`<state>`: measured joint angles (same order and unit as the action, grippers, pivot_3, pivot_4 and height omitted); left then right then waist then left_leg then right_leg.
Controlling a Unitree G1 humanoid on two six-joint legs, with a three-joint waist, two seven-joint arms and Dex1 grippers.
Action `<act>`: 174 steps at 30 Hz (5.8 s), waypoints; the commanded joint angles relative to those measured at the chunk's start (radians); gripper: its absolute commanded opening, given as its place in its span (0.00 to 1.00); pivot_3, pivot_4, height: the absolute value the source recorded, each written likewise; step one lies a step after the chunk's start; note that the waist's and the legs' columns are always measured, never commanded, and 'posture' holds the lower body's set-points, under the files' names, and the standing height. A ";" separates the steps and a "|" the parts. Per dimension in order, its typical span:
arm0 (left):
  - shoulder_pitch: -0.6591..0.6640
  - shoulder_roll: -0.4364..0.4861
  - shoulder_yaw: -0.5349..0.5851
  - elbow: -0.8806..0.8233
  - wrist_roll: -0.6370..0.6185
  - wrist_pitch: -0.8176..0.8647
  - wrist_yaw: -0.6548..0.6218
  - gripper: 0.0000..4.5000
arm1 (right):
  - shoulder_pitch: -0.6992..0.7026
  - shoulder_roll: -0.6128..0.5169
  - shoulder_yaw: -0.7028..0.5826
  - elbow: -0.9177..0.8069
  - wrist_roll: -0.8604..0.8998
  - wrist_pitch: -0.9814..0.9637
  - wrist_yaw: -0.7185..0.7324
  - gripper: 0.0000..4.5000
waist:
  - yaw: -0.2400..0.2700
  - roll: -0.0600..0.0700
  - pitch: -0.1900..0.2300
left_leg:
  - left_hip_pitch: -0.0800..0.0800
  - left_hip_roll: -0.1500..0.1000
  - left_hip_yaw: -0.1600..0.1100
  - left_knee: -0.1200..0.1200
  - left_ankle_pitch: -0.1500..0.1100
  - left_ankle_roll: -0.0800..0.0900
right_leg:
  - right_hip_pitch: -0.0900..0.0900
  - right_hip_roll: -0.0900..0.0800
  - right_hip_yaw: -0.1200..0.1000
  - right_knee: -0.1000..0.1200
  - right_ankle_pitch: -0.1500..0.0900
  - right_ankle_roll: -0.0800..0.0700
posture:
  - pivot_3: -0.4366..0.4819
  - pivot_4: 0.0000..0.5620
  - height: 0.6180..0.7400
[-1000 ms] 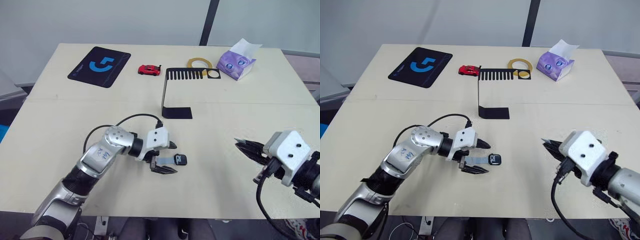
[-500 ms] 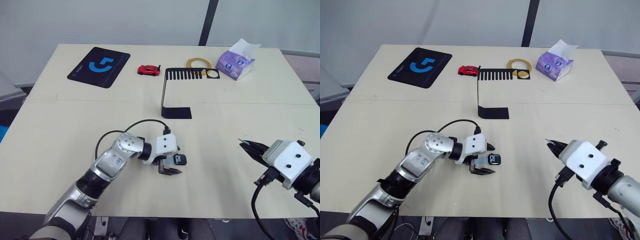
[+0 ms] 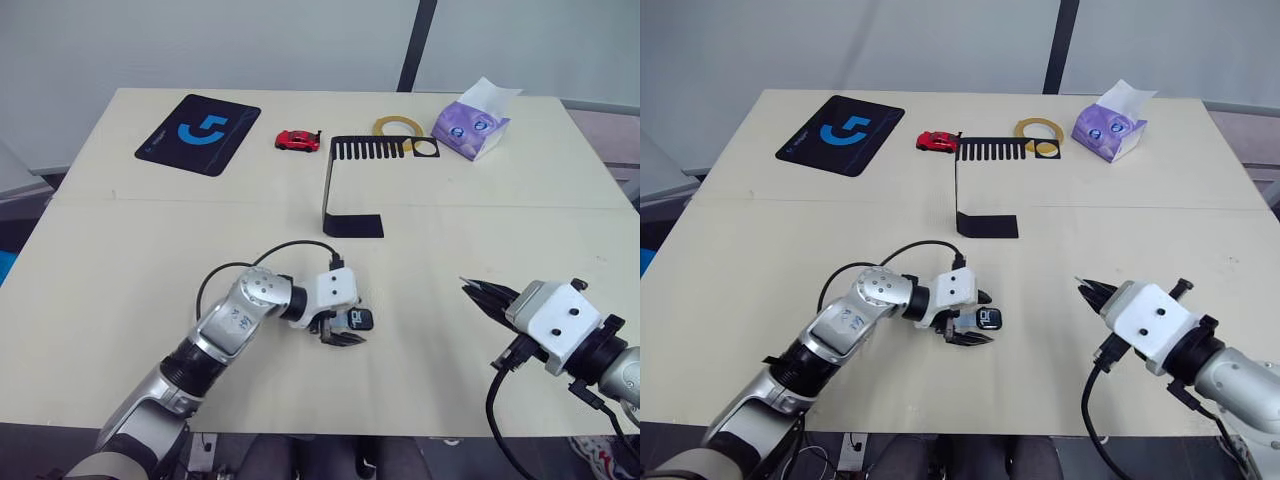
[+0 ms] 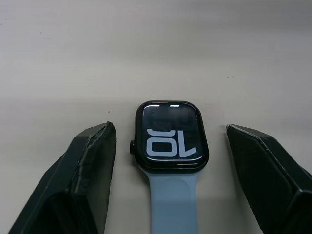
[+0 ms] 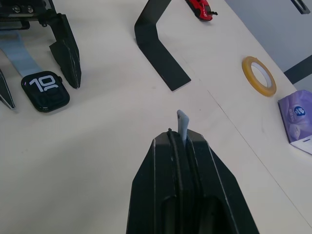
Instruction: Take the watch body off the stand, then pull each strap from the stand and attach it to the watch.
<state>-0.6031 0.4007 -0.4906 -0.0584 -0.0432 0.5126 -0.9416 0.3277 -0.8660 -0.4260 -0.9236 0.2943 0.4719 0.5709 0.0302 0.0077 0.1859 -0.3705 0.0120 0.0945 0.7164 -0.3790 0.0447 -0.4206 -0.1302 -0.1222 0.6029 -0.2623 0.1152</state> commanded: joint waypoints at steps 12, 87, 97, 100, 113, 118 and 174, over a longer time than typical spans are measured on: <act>-0.011 0.020 0.006 0.021 0.011 -0.005 -0.035 0.38 | -0.006 0.021 0.003 -0.073 -0.047 -0.103 0.072 0.00 | -0.003 0.000 0.000 | 0.001 0.000 0.000 0.000 0.000 0.000 | 0.000 0.000 0.000 0.001 0.000 0.000 | 0.48 0.27 0.98; -0.387 -0.068 0.197 0.285 -0.378 0.615 -0.117 0.38 | -0.486 -0.010 0.519 0.248 -0.469 -0.254 0.228 0.00 | -0.005 -0.001 0.000 | 0.000 -0.001 0.000 0.003 0.001 0.000 | 0.000 0.001 -0.001 0.003 0.000 0.000 | 0.48 0.27 0.98; -0.392 -0.068 0.194 0.300 -0.374 0.601 -0.119 0.38 | -0.479 -0.017 0.498 0.238 -0.465 -0.248 0.240 0.00 | -0.005 -0.001 0.000 | 0.000 -0.001 0.000 0.003 0.001 0.000 | 0.000 0.001 -0.001 0.003 0.000 0.000 | 0.48 0.27 0.98; -0.394 -0.068 0.194 0.302 -0.374 0.600 -0.119 0.38 | -0.481 -0.017 0.497 0.237 -0.466 -0.245 0.243 0.00 | -0.005 -0.001 0.000 | 0.000 -0.001 0.000 0.003 0.001 0.000 | 0.000 0.001 -0.001 0.003 0.000 0.000 | 0.48 0.27 0.98; -0.390 -0.073 0.195 0.296 -0.376 0.605 -0.113 0.38 | -0.503 -0.012 0.493 0.227 -0.463 -0.225 0.244 0.00 | -0.005 -0.001 0.000 | 0.000 -0.001 0.000 0.003 0.001 0.000 | 0.000 0.001 -0.001 0.003 0.000 0.000 | 0.48 0.27 0.98; -0.389 -0.075 0.196 0.294 -0.379 0.605 -0.109 0.38 | -0.510 -0.010 0.497 0.230 -0.465 -0.220 0.243 0.00 | -0.005 -0.001 0.000 | 0.000 -0.001 0.000 0.003 0.001 0.000 | 0.000 0.001 -0.001 0.003 0.000 0.000 | 0.48 0.27 0.98; -0.401 -0.132 0.272 0.258 -0.467 0.726 -0.047 0.38 | -0.543 0.007 0.528 0.254 -0.484 -0.204 0.246 0.00 | -0.005 -0.001 0.000 | 0.000 -0.001 0.000 0.003 0.001 -0.001 | 0.000 0.001 -0.001 0.004 0.000 0.000 | 0.48 0.27 0.98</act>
<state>-0.9890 0.2839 -0.2250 0.2483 -0.4689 1.2338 -0.9814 -0.1955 -0.8651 0.1084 -0.6549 -0.1882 0.2826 0.8176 0.0249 0.0065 0.1863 -0.3706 0.0112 0.0942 0.7190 -0.3780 0.0441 -0.4203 -0.1294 -0.1228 0.6064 -0.2622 0.1155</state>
